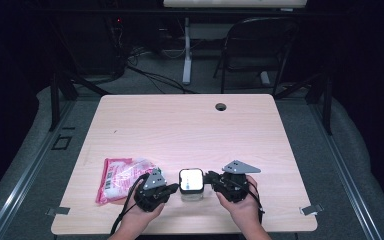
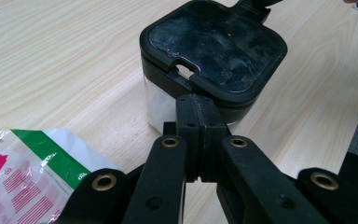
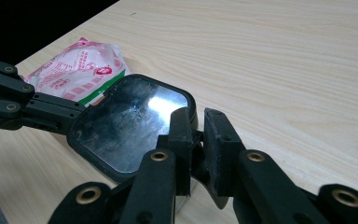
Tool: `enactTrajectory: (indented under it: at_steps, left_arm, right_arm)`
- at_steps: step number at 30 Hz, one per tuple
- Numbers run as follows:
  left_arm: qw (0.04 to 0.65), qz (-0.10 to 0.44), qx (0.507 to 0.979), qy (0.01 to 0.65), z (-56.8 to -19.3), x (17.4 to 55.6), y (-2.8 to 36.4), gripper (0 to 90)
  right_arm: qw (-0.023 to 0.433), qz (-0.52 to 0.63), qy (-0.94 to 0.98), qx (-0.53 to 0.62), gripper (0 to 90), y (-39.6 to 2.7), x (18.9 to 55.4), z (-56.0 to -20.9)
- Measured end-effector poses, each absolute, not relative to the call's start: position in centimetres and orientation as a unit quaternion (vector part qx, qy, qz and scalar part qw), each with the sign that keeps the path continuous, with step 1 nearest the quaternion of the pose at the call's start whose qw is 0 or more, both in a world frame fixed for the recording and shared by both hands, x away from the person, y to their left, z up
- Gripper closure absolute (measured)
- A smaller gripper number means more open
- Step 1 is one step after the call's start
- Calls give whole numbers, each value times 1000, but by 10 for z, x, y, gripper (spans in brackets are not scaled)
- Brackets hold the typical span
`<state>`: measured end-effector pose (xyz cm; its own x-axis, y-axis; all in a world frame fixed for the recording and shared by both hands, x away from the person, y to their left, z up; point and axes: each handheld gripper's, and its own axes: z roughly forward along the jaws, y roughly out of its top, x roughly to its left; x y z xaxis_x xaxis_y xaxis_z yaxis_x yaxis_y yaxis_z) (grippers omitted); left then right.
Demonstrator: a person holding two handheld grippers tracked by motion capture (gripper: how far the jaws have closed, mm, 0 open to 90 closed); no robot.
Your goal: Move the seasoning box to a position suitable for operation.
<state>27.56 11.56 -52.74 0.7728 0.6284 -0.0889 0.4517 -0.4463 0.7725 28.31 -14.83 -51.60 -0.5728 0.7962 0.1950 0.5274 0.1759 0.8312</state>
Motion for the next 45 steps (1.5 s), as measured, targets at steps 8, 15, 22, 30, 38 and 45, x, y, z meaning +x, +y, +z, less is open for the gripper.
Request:
enactTrajectory:
  at_steps: [8, 15, 22, 30, 38, 45]
  left_arm:
    - [423, 108, 840, 324, -525, 276, 116, 900]
    - [406, 117, 850, 316, -529, 275, 114, 900]
    - [406, 113, 849, 319, -531, 275, 113, 900]
    - [417, 109, 843, 322, -527, 276, 115, 900]
    - [426, 110, 841, 314, -522, 276, 112, 900]
    - [430, 108, 838, 317, -521, 280, 110, 899]
  right_arm:
    - [142, 471, 750, 443, 814, -148, 283, -517]
    - [141, 472, 748, 444, 813, -149, 283, -517]
    - [142, 475, 746, 446, 816, -149, 282, -518]
    - [140, 475, 744, 447, 828, -149, 282, -518]
    - [144, 474, 744, 448, 811, -149, 281, -518]
    - [148, 473, 746, 444, 717, -152, 280, -519]
